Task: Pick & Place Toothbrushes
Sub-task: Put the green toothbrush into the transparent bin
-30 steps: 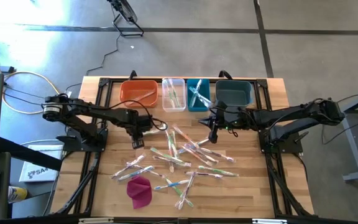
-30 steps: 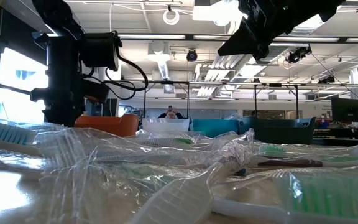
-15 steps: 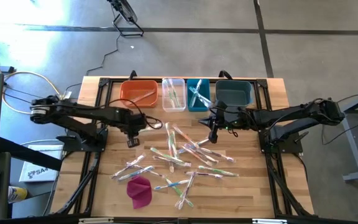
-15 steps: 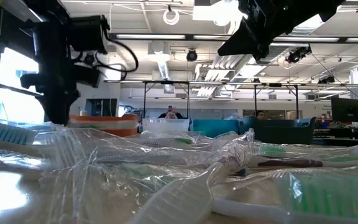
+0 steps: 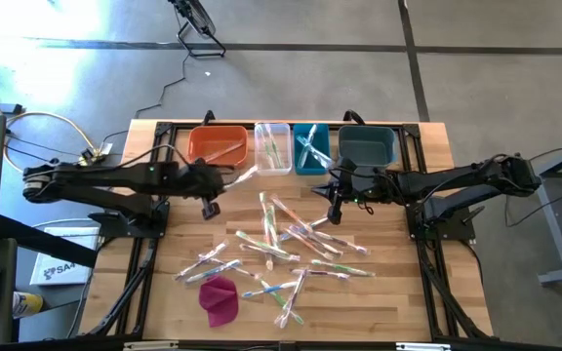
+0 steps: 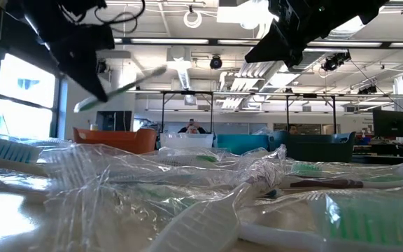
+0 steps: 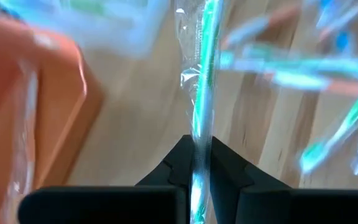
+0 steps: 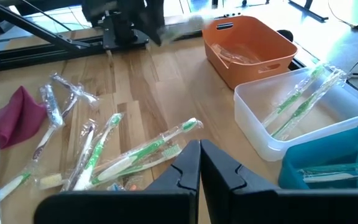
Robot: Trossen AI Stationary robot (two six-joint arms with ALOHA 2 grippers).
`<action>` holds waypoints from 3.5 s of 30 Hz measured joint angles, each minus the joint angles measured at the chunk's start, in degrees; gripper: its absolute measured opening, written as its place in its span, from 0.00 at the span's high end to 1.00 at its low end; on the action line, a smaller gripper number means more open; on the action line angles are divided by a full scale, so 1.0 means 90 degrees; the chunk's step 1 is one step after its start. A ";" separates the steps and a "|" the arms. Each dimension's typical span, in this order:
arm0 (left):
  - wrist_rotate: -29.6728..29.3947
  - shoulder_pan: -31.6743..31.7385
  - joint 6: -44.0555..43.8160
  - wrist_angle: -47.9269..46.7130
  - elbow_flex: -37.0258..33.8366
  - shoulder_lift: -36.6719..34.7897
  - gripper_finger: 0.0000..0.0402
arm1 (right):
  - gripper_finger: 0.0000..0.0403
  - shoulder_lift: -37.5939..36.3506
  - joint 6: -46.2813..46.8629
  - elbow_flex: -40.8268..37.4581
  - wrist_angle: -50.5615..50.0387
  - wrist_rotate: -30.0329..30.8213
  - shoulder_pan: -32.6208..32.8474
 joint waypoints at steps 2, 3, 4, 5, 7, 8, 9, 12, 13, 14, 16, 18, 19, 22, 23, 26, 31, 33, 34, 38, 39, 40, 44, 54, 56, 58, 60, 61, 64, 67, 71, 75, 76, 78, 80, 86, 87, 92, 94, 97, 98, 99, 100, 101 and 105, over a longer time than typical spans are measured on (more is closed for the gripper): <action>-0.0003 0.0000 0.0101 0.0407 0.0001 -0.0158 0.93 | 0.99 0.0000 -0.0085 0.0000 0.0007 0.0000 0.0000; -0.0006 0.0000 0.0178 0.0624 0.0006 -0.0216 0.93 | 0.99 0.0000 -0.0107 0.0000 0.0015 0.0000 0.0000; -0.0005 0.0000 0.0247 0.0795 0.0005 -0.0268 0.93 | 0.99 0.0000 -0.0122 0.0000 0.0031 0.0000 0.0000; -0.0007 0.0000 0.0338 0.1004 0.0005 -0.0295 0.93 | 0.99 0.0000 -0.0126 0.0000 0.0045 0.0000 0.0000; -0.0007 0.0000 0.0566 0.1511 0.0012 -0.0291 0.93 | 0.99 0.0000 -0.0126 0.0000 0.0047 0.0000 0.0000; -0.0013 0.0000 0.0681 0.1694 0.0012 -0.0286 0.93 | 0.99 0.0000 -0.0126 0.0000 0.0046 0.0000 0.0000; -0.0029 0.0000 0.0800 0.1875 0.0011 -0.0286 0.93 | 0.99 0.0000 -0.0126 0.0000 0.0044 0.0000 0.0000; -0.0049 0.0002 0.1097 0.2457 0.0019 -0.0221 0.93 | 0.99 0.0000 -0.0126 0.0000 0.0044 0.0000 0.0000; -0.0049 0.0002 0.1160 0.2544 0.0019 -0.0201 0.93 | 0.99 0.0000 -0.0126 0.0000 0.0044 0.0000 0.0000; -0.0049 0.0007 0.1191 0.2606 0.0018 -0.0199 0.93 | 0.99 0.0000 -0.0126 0.0000 0.0041 0.0000 0.0000; -0.0044 0.0116 0.1236 0.2788 0.0017 -0.0205 0.93 | 0.99 0.0000 -0.0126 0.0000 0.0041 0.0000 0.0000; -0.0037 0.0277 0.1211 0.2803 0.0019 -0.0206 0.93 | 0.99 0.0000 -0.0126 0.0000 0.0039 0.0000 0.0000; -0.0026 0.0376 0.1186 0.2787 0.0019 -0.0205 0.93 | 0.99 0.0000 -0.0126 0.0000 0.0039 0.0000 0.0000; 0.0121 0.0721 0.1166 0.2842 0.0019 -0.0204 0.93 | 0.99 0.0000 -0.0129 0.0000 0.0034 0.0000 0.0000; 0.0280 0.0835 0.1162 0.2895 0.0019 -0.0192 0.93 | 0.99 0.0000 -0.0128 0.0000 0.0028 0.0000 0.0000; 0.0779 0.1170 0.1156 0.3194 0.0018 -0.0038 0.93 | 0.99 0.0000 -0.0131 0.0000 0.0023 0.0000 0.0000; 0.1223 0.1571 0.1123 0.3779 0.0019 0.0485 0.93 | 0.99 0.0000 -0.0131 0.0000 0.0034 0.0002 0.0000; 0.1253 0.1705 0.1057 0.3946 0.0017 0.0693 0.93 | 0.99 0.0000 -0.0131 0.0000 0.0034 0.0000 0.0000; 0.1266 0.1776 0.1002 0.4098 0.0017 0.0806 0.93 | 0.99 0.0000 -0.0131 0.0000 0.0038 0.0001 0.0000; 0.1510 0.2055 0.0815 0.4549 0.0017 0.1278 0.93 | 0.99 0.0000 -0.0131 0.0000 0.0043 0.0001 0.0000; 0.1602 0.2109 0.0774 0.4700 0.0017 0.1394 0.93 | 0.99 0.0000 -0.0131 0.0000 0.0042 0.0001 0.0000; 0.1688 0.2156 0.0754 0.4854 0.0017 0.1517 0.93 | 0.99 0.0000 -0.0131 0.0000 0.0044 0.0002 0.0000; 0.1768 0.2335 0.0634 0.5475 0.0017 0.1981 0.93 | 0.99 0.0000 -0.0131 0.0000 0.0043 0.0001 0.0000; 0.1786 0.2470 0.0400 0.6624 0.0017 0.2802 0.93 | 0.99 0.0000 -0.0131 0.0000 0.0043 0.0002 -0.0001; 0.1756 0.2470 0.0342 0.6810 0.0019 0.2949 0.93 | 0.99 0.0000 -0.0131 0.0000 0.0041 0.0002 0.0000; 0.1571 0.2485 0.0325 0.6816 0.0019 0.3082 0.93 | 0.99 0.0000 -0.0131 0.0000 0.0042 0.0002 -0.0001; 0.1469 0.2505 0.0307 0.6806 0.0017 0.3200 0.93 | 0.99 0.0000 -0.0129 0.0000 0.0042 0.0002 0.0000; 0.1448 0.2509 0.0299 0.6823 0.0017 0.3263 0.93 | 0.99 0.0000 -0.0131 0.0000 0.0041 0.0002 0.0000; 0.1297 0.2508 0.0294 0.6811 0.0017 0.3391 0.93 | 0.99 0.0000 -0.0129 0.0000 0.0041 0.0002 -0.0001; 0.1253 0.2499 0.0210 0.6976 0.0017 0.3517 0.93 | 0.99 0.0000 -0.0129 0.0000 0.0041 0.0002 -0.0001; 0.1236 0.2499 0.0155 0.7115 0.0020 0.3630 0.93 | 0.99 0.0000 -0.0129 0.0000 0.0041 0.0005 -0.0002; 0.1232 0.2499 0.0153 0.7096 0.0022 0.3734 0.93 | 0.99 0.0000 -0.0129 0.0000 0.0041 0.0005 -0.0002; 0.1229 0.2499 0.0135 0.7075 0.0022 0.3758 0.93 | 0.99 0.0000 -0.0129 0.0000 0.0041 0.0002 -0.0002; 0.1214 0.2499 0.0137 0.7112 0.0022 0.3824 0.93 | 0.99 0.0000 -0.0129 0.0000 0.0041 0.0005 -0.0002; 0.1214 0.2499 0.0141 0.7113 0.0022 0.3887 0.93 | 0.99 0.0000 -0.0129 0.0000 0.0041 0.0005 0.0000; 0.1217 0.2499 0.0192 0.7498 0.0024 0.4113 0.93 | 0.99 0.0000 -0.0129 0.0000 0.0041 0.0005 0.0000; 0.1217 0.2499 0.0204 0.7538 0.0024 0.4142 0.93 | 0.99 0.0000 -0.0129 0.0000 0.0041 0.0005 -0.0002; 0.1219 0.2499 0.0204 0.7538 0.0024 0.4246 0.93 | 0.99 0.0002 -0.0129 0.0000 0.0041 0.0005 -0.0002; 0.1219 0.2499 0.0205 0.7500 0.0024 0.4265 0.93 | 0.99 0.0002 -0.0129 0.0000 0.0039 0.0005 0.0000; 0.1184 0.2499 0.0206 0.7471 0.0024 0.4265 0.93 | 0.99 0.0002 -0.0129 0.0000 0.0040 0.0005 -0.0002; 0.1161 0.2499 0.0206 0.7457 0.0024 0.4265 0.93 | 0.99 0.0002 -0.0129 0.0000 0.0039 0.0005 -0.0002; 0.1147 0.2499 0.0206 0.7448 0.0024 0.4265 0.93 | 0.99 0.0002 -0.0129 0.0000 0.0039 0.0005 -0.0001; 0.1122 0.2499 0.0206 0.7448 0.0024 0.4265 0.93 | 0.99 0.0002 -0.0129 0.0000 0.0039 0.0005 -0.0002; 0.1089 0.2499 0.0206 0.7450 0.0024 0.4265 0.93 | 0.99 0.0002 -0.0129 0.0000 0.0039 0.0005 -0.0001; 0.1005 0.2499 0.0206 0.7448 0.0024 0.4265 0.93 | 0.99 0.0002 -0.0129 0.0000 0.0039 0.0005 -0.0001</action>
